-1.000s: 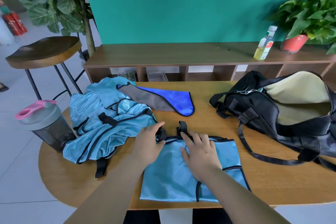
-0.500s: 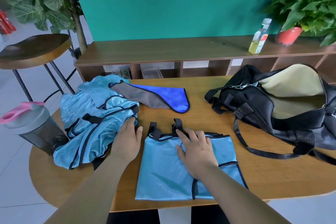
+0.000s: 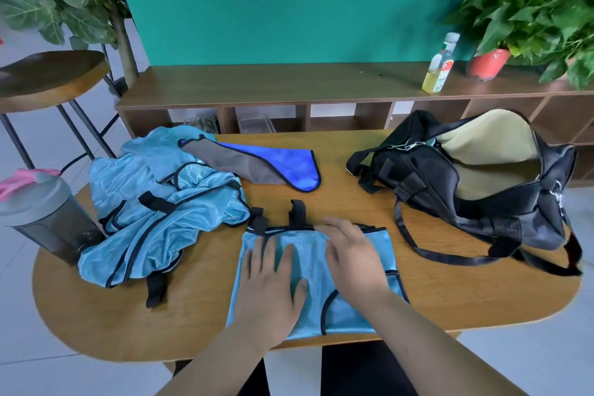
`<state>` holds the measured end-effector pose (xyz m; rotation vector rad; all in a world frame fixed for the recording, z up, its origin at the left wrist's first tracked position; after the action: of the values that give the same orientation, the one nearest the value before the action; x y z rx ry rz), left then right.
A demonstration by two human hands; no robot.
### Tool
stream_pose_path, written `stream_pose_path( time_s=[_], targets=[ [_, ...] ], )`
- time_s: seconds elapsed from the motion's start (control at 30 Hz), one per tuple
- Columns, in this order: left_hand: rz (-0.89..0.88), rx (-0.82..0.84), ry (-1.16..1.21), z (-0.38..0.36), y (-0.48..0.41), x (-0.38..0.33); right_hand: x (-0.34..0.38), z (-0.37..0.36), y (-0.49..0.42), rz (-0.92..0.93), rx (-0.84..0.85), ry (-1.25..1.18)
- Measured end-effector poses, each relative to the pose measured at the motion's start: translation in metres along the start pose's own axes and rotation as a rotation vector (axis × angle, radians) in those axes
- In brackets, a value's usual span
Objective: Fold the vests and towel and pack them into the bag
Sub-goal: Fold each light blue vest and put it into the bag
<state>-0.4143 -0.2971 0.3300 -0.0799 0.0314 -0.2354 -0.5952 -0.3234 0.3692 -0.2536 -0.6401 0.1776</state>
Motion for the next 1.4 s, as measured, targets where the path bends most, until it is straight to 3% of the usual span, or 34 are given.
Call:
stream_pose_path(
  time_s=[0.07, 0.17, 0.27, 0.4, 0.53, 0.7, 0.87, 0.97, 1.07, 1.17, 1.4],
  targets=[
    [0.000, 0.046, -0.010, -0.001, -0.002, 0.001, -0.021, 0.016, 0.014, -0.029, -0.128, 0.149],
    [0.006, 0.119, -0.043, 0.005, -0.004, 0.006, -0.052, 0.028, 0.025, -0.202, -0.069, 0.303],
    [0.030, 0.133, -0.065, 0.012, -0.005, 0.009, -0.076, 0.031, 0.028, -0.368, -0.033, 0.250],
    [0.041, 0.122, -0.085, 0.010, -0.002, 0.010, -0.081, 0.045, 0.024, -0.476, -0.149, 0.146],
    [0.036, 0.128, -0.072, 0.009, -0.003, 0.010, -0.086, 0.048, 0.021, -0.498, -0.122, -0.002],
    [0.059, 0.126, -0.054, 0.009, -0.002, 0.014, -0.078, 0.056, 0.020, -0.439, -0.219, -0.048],
    [0.035, 0.165, -0.105, 0.010, -0.003, 0.015, -0.080, 0.054, 0.022, -0.456, -0.192, 0.143],
    [0.031, 0.045, -0.100, 0.020, 0.000, 0.008, -0.051, 0.058, 0.020, -0.229, -0.283, 0.271],
    [-0.034, 0.001, -0.096, 0.015, 0.002, -0.001, -0.023, 0.030, 0.015, 0.031, -0.009, 0.305],
    [-0.052, 0.059, -0.087, 0.006, 0.000, 0.001, -0.032, -0.003, 0.018, 0.047, 0.309, 0.393],
    [-0.093, 0.177, -0.134, 0.006, -0.008, 0.007, -0.040, -0.006, 0.013, -0.050, 0.422, 0.495]
  ],
)
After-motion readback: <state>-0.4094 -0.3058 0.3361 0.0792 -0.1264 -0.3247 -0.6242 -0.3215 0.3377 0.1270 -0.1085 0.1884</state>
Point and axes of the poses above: each hand's wrist, its own y-axis away from the middle knuckle, its own z-axis out of the back of the hand, x = y × z, the point moved 5 cm from there along -y, towards the middle knuckle, and after that the axes turned 9 degrees about -y, right-handed, at the moved point
